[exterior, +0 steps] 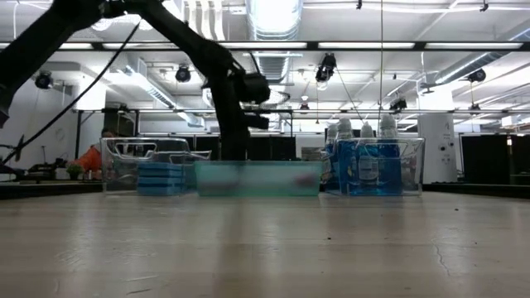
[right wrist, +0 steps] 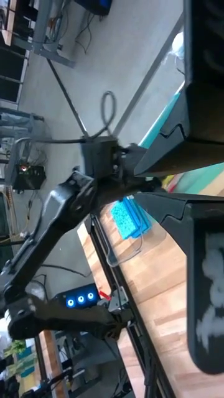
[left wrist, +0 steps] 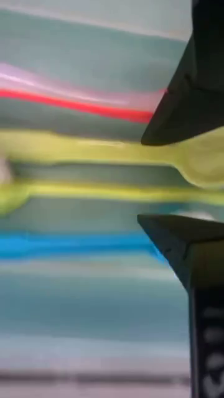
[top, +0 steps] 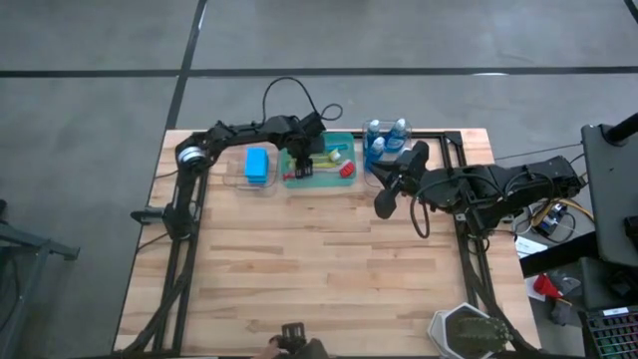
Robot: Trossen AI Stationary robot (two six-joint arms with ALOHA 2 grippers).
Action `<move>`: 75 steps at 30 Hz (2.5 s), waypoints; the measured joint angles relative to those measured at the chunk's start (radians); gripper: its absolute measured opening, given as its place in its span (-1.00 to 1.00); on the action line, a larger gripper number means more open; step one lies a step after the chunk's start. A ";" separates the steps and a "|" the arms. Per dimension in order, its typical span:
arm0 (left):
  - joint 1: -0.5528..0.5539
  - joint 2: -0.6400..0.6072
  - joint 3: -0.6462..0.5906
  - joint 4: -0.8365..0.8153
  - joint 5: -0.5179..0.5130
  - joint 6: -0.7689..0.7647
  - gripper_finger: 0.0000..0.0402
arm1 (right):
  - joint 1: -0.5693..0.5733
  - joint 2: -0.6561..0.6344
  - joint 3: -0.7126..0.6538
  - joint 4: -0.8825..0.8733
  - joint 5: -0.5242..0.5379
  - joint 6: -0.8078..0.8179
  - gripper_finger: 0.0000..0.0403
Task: Pick & Place Kitchen Sink Supplies
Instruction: Return to home position
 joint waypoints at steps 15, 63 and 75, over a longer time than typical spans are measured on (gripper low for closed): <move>-0.078 -0.445 -0.082 -0.027 0.058 -0.552 -0.47 | -0.037 0.003 -0.021 -0.004 -0.114 -0.032 -0.85; -0.262 -1.850 -1.401 0.986 0.203 -0.719 -0.96 | -0.316 -0.792 -0.793 0.309 -0.771 -0.401 -0.96; -0.262 -1.932 -1.555 1.108 0.177 -0.662 -0.96 | -0.316 -0.916 -1.023 0.556 -0.816 -0.335 -0.96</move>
